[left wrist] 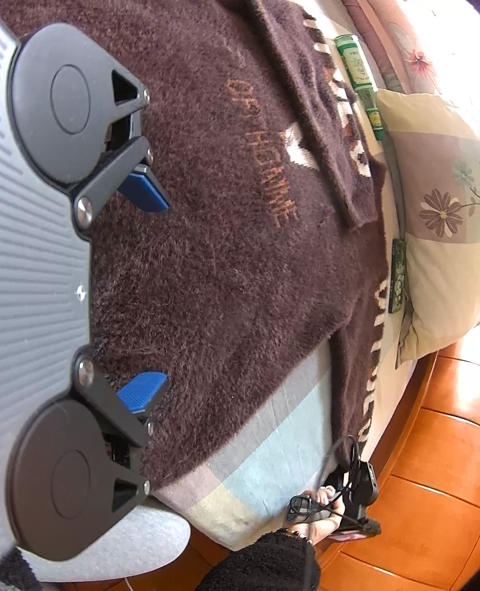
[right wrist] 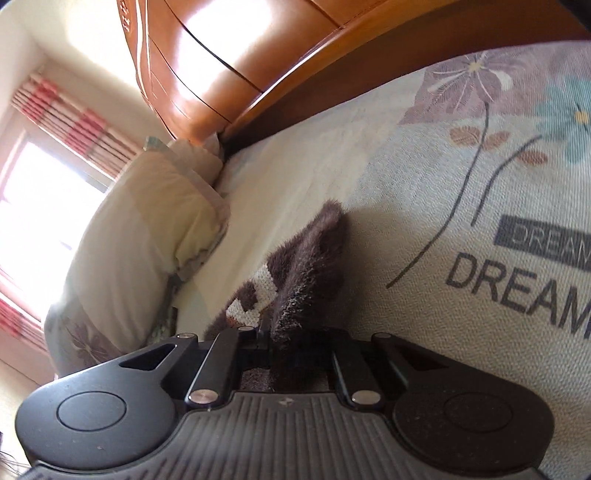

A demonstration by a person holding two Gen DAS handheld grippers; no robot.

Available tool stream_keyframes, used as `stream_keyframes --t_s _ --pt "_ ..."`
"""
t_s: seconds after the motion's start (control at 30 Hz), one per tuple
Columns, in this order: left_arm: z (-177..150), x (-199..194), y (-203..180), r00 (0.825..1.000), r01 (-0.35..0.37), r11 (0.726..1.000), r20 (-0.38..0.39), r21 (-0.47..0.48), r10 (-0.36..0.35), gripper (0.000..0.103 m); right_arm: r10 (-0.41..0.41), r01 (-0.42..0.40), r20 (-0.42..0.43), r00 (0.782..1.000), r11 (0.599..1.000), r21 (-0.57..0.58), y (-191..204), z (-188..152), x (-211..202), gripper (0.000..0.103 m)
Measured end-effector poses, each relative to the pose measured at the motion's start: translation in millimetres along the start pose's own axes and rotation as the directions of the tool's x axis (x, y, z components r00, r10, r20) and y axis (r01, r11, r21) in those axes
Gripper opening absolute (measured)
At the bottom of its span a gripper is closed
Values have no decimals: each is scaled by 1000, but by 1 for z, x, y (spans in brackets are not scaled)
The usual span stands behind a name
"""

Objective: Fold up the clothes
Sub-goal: 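Close the right gripper on the striped sleeve cuff, then lift the held sleeve cuff up with the right gripper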

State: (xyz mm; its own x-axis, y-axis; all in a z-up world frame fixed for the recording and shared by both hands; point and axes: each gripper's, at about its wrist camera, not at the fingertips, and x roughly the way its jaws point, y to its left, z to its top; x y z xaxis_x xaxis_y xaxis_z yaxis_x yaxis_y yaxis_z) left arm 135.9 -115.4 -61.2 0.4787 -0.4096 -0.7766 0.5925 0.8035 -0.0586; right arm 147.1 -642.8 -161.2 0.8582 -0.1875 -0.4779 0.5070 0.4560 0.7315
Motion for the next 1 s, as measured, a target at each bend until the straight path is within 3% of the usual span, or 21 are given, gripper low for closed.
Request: stream_keyframes --t_s 0.1,0.33,0.73,1.0 --pt "1 -9 4 1000 0 1000 10 16 0 94 -51 50 -3 999 997 -63 17 1 -2 11" --pt "-2 -29 21 999 -31 999 33 23 30 94 -58 61 19 998 984 -170 60 0 -25 11" --pt "-14 -60 43 997 41 997 64 59 -45 94 33 -28 8 999 933 -360 172 -30 -57 11" --pt "-24 -87 69 996 37 992 82 120 -47 94 76 -76 -18 997 889 -452 241 -63 -68 11"
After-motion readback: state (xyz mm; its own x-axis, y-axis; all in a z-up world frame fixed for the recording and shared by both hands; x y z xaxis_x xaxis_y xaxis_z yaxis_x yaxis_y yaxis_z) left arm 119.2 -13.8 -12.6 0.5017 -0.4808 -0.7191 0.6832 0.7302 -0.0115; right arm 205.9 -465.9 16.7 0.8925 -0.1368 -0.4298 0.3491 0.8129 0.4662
